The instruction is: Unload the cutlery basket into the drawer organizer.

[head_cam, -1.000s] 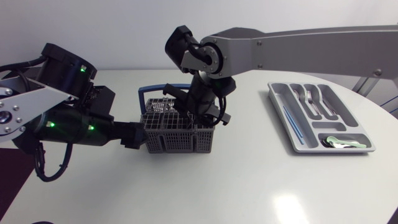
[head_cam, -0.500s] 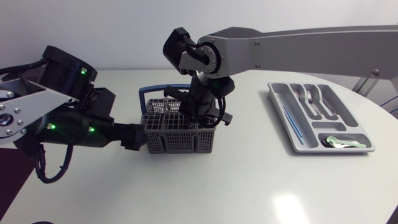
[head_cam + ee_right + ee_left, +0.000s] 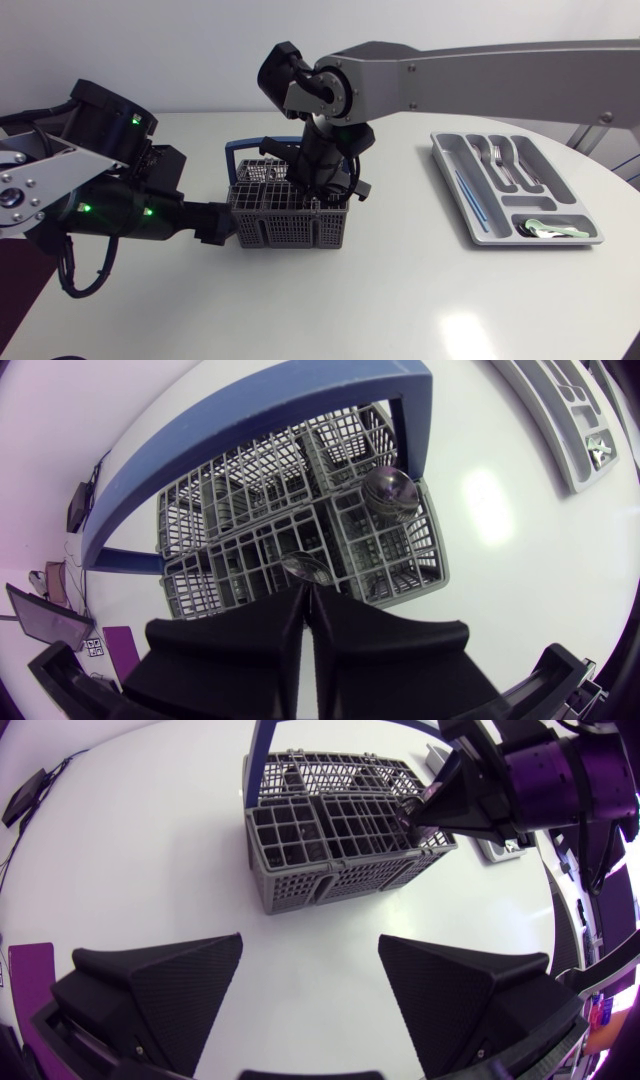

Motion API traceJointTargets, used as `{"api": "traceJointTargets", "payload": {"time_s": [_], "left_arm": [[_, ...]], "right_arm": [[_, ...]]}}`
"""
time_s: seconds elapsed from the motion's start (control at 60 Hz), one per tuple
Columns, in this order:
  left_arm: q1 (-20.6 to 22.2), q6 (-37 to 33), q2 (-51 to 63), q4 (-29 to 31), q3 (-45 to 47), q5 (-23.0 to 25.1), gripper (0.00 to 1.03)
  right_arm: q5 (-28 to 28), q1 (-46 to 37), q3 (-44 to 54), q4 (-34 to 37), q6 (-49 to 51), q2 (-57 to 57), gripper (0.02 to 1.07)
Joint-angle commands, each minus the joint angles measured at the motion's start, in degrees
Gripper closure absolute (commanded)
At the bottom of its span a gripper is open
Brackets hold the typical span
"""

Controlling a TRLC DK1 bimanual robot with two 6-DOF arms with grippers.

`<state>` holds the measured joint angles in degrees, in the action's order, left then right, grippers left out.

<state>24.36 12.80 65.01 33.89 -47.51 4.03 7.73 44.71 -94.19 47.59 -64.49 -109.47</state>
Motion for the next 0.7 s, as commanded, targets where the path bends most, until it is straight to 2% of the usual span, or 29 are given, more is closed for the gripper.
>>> {"api": "traceJointTargets", "payload": {"time_s": [0.0,0.35,0.683], "left_arm": [[-0.5,-1.3,-0.8,-0.6,1.5,0.2,0.08],[-0.1,-1.1,-0.8,-0.6,1.5,0.2,0.08],[0.4,-0.9,-0.8,-0.8,1.0,0.2,0.08]], "right_arm": [[0.6,0.6,0.0,1.0,0.2,0.9,1.01],[0.4,0.6,1.3,0.0,0.3,5.5,1.01],[-2.4,-0.1,3.0,-1.5,0.4,10.2,1.01]]}}
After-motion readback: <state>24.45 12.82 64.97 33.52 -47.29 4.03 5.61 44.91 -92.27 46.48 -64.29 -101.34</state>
